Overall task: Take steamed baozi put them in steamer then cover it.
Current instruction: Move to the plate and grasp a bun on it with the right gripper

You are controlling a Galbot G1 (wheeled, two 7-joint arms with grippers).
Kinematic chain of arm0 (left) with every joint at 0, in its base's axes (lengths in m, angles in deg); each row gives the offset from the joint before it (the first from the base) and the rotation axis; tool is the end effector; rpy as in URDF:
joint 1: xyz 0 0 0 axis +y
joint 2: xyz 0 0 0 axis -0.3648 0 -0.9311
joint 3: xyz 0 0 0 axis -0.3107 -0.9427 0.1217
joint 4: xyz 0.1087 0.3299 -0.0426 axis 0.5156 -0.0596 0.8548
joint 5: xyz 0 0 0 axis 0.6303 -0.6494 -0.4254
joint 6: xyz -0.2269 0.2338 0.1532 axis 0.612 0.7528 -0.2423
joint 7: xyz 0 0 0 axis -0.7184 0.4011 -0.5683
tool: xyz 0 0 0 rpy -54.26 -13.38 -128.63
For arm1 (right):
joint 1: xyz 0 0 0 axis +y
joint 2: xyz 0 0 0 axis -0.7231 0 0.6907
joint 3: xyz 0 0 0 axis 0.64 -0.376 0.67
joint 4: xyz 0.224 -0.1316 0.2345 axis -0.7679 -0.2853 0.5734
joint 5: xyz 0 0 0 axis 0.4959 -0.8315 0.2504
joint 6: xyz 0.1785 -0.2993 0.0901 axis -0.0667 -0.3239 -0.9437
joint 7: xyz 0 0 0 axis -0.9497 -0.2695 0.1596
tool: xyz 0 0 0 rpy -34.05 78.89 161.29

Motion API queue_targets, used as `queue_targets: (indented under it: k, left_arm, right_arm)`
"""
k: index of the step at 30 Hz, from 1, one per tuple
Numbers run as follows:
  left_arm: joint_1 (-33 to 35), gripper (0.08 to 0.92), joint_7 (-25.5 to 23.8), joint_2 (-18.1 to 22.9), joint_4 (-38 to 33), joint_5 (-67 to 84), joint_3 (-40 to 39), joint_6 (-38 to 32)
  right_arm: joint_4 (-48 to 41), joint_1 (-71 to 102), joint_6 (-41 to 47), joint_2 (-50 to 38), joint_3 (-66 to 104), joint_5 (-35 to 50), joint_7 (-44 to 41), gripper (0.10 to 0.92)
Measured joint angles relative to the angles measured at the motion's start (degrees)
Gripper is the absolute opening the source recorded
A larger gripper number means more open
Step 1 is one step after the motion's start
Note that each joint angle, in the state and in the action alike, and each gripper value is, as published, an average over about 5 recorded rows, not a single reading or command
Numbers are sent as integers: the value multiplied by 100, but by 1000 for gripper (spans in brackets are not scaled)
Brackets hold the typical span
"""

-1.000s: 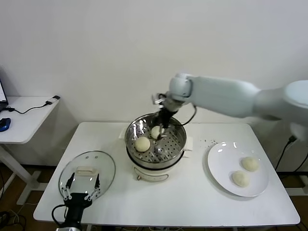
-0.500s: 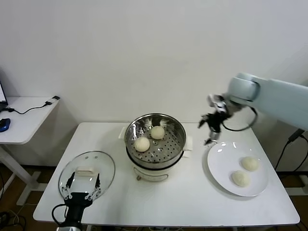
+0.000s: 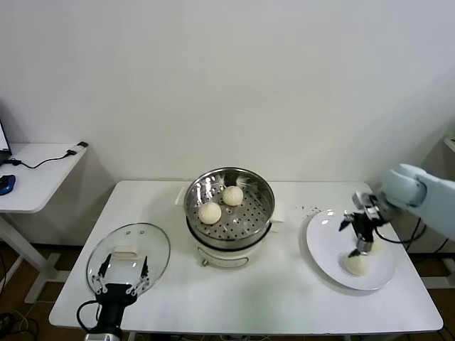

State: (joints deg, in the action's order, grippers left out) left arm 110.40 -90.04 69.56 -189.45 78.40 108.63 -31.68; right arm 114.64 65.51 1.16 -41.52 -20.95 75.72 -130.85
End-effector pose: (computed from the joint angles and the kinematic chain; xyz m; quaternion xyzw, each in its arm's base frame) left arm 0.1183 0.0476 -0.3266 0.0361 -0.9898 -0.1195 0.0684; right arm 0.4703 -0.2269 -0.1834 0.5126 -0.5482 0.4648 0.4698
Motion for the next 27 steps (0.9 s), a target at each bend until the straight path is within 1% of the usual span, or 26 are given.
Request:
queue_targets:
  k: [7,19,22,27]
  left_arm:
    - [2,823,5,37,60,-32,2,-3]
    - [-12,823,21,65,149,-66,25,-24]
    - [-22,823,22,67,163,-69,22,-25]
    - [-36,823,23,73,166,-81,5,-25]
  right_arm:
    - [-308,656,-39,10,514,-376,21,823]
    - [-781,1134,-83,371,850,-715,42,822]
    - [-838,1175,-101,424,887,-745,23,803]
    - [-884,1205,-126,462,916,-774,-15,730]
